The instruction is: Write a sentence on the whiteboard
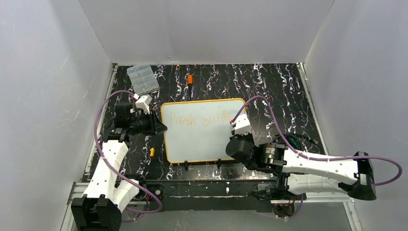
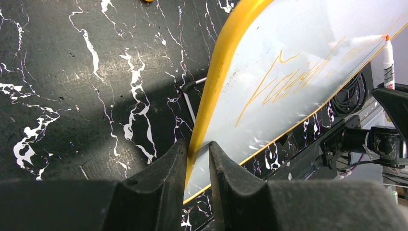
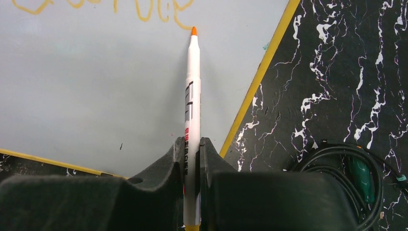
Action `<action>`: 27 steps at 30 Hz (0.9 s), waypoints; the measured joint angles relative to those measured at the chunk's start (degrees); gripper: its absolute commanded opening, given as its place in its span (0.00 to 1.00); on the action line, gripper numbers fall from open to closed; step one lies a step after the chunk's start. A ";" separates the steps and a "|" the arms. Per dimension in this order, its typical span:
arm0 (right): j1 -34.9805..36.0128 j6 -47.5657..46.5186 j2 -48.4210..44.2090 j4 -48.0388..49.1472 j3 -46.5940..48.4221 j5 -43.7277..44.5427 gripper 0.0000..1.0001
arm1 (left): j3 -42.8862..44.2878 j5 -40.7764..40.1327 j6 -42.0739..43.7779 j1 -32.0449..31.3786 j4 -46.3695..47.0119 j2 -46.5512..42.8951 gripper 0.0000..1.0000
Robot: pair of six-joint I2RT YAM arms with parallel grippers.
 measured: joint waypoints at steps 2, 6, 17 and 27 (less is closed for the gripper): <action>0.00 -0.11 0.00 -0.04 0.00 0.00 0.01 | 0.02 0.00 0.00 0.00 0.00 0.00 0.22; 0.00 -1.40 -1.01 0.50 0.00 -0.28 0.01 | 0.00 -0.02 0.00 0.00 -0.02 0.00 0.22; -0.02 -4.74 -6.16 3.45 0.94 1.40 0.01 | 0.00 -0.04 0.00 -0.09 -0.04 -0.02 0.22; -0.46 -4.76 -2.93 3.21 1.09 2.16 0.01 | 0.00 -0.04 0.00 -0.09 -0.04 -0.02 0.22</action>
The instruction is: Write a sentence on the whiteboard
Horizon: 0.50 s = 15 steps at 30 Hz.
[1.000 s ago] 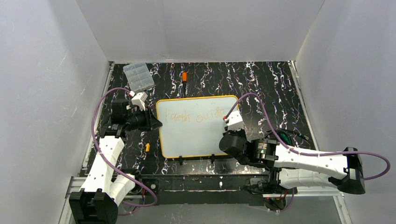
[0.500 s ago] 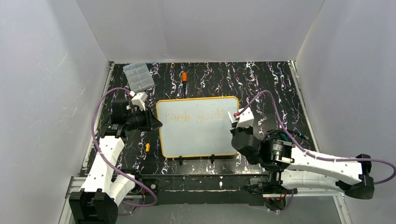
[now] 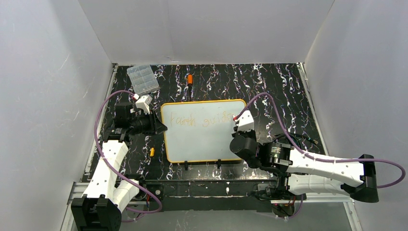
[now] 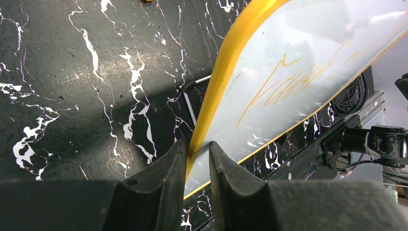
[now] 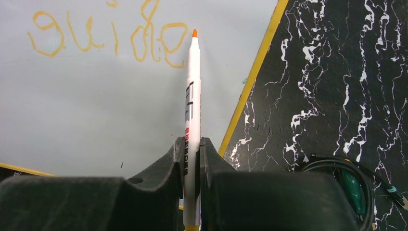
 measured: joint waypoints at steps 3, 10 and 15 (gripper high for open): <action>-0.70 0.09 0.42 -0.37 0.00 0.04 0.01 | 0.02 0.00 0.00 0.00 -0.02 0.00 0.22; -1.55 0.68 1.27 -0.83 0.00 0.00 0.01 | 0.00 0.00 0.00 0.00 0.00 0.00 0.22; -1.60 0.63 2.29 -0.79 0.13 -0.13 0.01 | 0.02 -0.02 0.00 0.00 0.00 0.00 0.22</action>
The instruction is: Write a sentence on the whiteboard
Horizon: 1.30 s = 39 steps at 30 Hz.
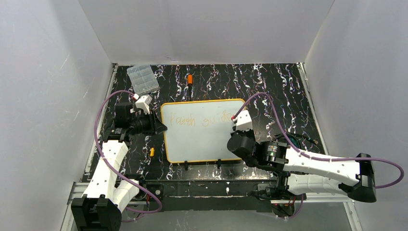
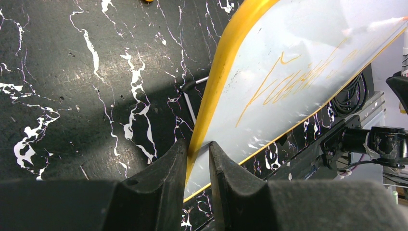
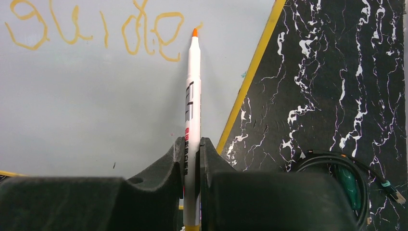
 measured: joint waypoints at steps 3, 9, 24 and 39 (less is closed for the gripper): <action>0.00 -0.07 0.22 0.00 0.09 -0.63 0.01 | 0.00 -0.02 0.00 0.00 0.00 0.00 0.22; 0.00 0.52 0.22 -0.17 0.17 -2.14 0.01 | -0.02 -0.04 0.00 0.00 0.00 -0.02 0.22; 0.00 5.73 -1.64 -6.73 0.17 -3.06 0.01 | -0.02 -0.11 0.00 0.00 -0.11 -0.35 0.22; 0.00 6.54 -1.81 -7.78 0.17 -6.60 0.01 | 0.00 -0.35 -0.04 0.00 -0.13 -0.35 0.22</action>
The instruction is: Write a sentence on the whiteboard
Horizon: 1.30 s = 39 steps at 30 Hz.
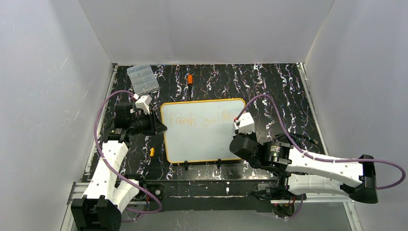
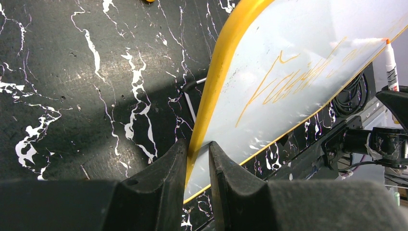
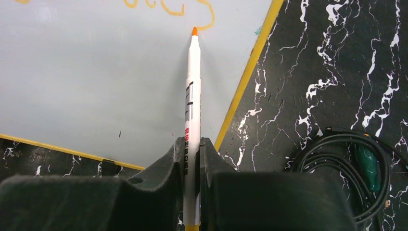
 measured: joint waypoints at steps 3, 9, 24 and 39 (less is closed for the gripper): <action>0.00 -0.42 0.57 0.90 0.00 -0.39 0.01 | -0.02 -0.22 0.00 0.00 0.00 0.00 0.22; 0.00 -1.14 0.59 1.22 0.00 -0.61 0.01 | 0.00 -0.61 -0.22 0.00 -0.02 -0.02 0.22; -0.24 -10.38 -10.58 9.94 0.00 -13.16 0.01 | 0.55 -3.04 -1.25 0.42 -1.27 -2.64 0.51; 0.35 -14.12 3.63 22.18 1.55 -23.02 0.01 | 7.50 -1.84 -3.89 5.88 1.86 1.49 0.67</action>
